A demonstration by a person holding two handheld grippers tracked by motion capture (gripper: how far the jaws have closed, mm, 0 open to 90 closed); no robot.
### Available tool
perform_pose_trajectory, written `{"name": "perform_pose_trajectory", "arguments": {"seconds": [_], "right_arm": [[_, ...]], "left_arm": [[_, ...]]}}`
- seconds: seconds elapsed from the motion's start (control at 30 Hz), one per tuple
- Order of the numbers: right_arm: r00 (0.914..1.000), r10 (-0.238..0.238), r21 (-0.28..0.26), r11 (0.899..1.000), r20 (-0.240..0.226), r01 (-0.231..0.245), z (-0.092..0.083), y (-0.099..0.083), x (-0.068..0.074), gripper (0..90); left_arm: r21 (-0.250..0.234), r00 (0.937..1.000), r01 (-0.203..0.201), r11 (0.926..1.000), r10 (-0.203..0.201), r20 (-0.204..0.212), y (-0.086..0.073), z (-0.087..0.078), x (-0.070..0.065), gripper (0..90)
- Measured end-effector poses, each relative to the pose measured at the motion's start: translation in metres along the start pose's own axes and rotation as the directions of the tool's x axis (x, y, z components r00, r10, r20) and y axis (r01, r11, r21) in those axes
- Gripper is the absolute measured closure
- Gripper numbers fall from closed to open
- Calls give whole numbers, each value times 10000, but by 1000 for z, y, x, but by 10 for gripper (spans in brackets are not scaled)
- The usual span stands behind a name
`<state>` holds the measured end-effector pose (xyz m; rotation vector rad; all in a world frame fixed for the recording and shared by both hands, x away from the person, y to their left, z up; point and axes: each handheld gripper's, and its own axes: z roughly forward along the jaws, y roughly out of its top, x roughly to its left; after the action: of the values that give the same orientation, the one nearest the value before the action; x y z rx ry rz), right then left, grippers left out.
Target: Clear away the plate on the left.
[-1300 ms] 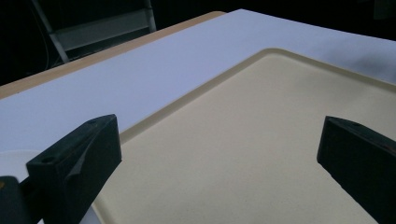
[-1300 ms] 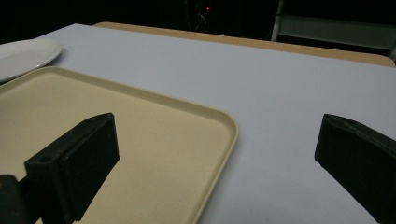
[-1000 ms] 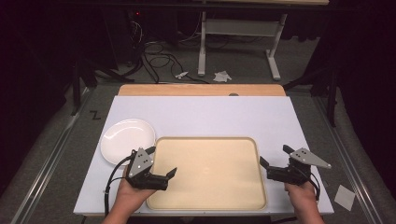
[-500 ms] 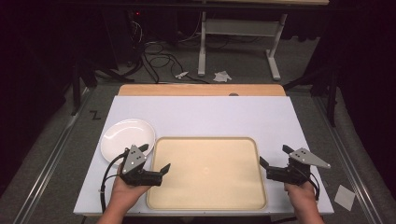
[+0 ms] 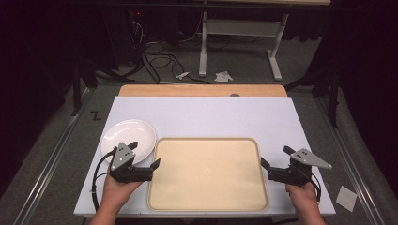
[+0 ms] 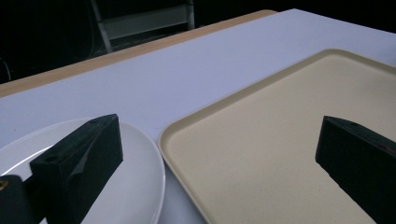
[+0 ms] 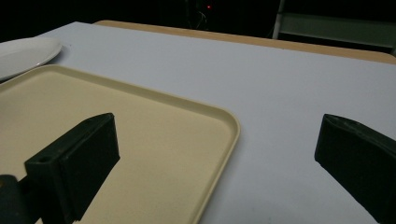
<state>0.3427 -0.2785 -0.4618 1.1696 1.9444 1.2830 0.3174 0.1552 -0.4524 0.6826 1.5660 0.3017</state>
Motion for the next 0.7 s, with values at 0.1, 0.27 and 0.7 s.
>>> {"name": "perform_pose_trajectory", "arguments": {"seconds": [0.1, 0.27, 0.7], "right_arm": [[10000, 4, 2, 10000, 1, -4, 0, 0, 0, 6], [10000, 4, -2, 10000, -2, -4, 0, 0, 0, 6], [10000, 29, 27, 10000, 13, -29, 0, 0, 0, 6]], "left_arm": [[-110, 10000, 58, 9999, -59, -31, 6, 0, 3, 13], [-403, 9998, 159, 9991, -164, -115, 15, -1, 7, 14], [-907, 9981, 469, 9948, -504, -367, 38, -4, 20, 15]]}}
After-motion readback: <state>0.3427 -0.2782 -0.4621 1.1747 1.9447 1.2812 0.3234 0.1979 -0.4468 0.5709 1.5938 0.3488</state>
